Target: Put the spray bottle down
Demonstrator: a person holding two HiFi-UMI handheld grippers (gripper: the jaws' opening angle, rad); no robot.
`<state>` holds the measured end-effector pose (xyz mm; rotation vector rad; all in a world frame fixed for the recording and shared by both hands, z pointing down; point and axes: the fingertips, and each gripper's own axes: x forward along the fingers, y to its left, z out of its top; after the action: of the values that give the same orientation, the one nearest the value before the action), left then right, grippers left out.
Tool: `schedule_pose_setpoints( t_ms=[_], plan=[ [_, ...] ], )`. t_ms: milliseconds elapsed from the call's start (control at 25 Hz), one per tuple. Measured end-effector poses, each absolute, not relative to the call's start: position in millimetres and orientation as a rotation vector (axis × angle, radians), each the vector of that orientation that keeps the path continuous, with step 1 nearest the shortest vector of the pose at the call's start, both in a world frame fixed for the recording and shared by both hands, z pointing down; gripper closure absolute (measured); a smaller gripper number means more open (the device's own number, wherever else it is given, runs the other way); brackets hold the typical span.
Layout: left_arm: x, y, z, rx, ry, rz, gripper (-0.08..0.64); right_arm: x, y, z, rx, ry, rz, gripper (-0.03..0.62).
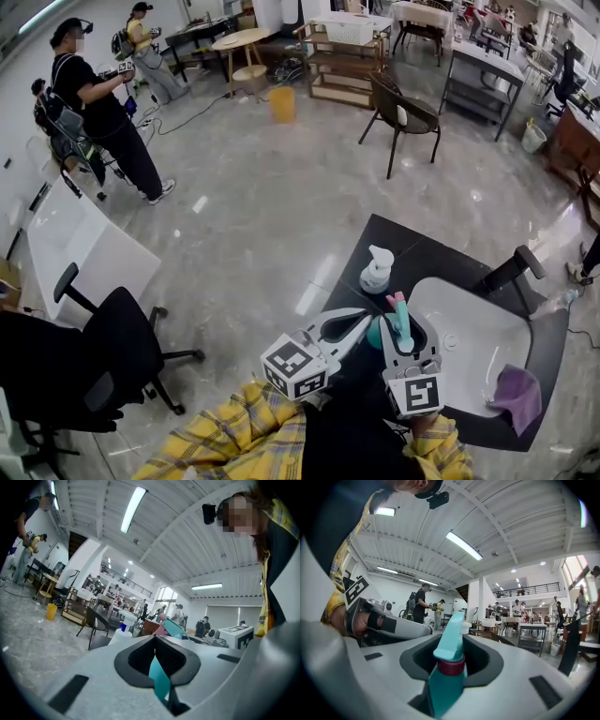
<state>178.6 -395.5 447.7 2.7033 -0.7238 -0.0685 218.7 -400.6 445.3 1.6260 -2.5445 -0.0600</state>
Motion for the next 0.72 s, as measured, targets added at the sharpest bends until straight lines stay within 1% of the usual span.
schedule_pose_setpoints(
  t_ms=[160,440,720],
  plan=[
    [179,-395,448,2.702,-0.709,-0.075,0.555,217,-402,452,1.600,-2.540,-0.007,0.468],
    [176,-391,443,2.708,-0.692,-0.095,0.555,218,-399,452,1.631,-2.512,0.014,0.433],
    [175,-385,440,2.715,-0.659,-0.107,0.555,220,-390,448,1.665,-2.507,0.010,0.426]
  ],
)
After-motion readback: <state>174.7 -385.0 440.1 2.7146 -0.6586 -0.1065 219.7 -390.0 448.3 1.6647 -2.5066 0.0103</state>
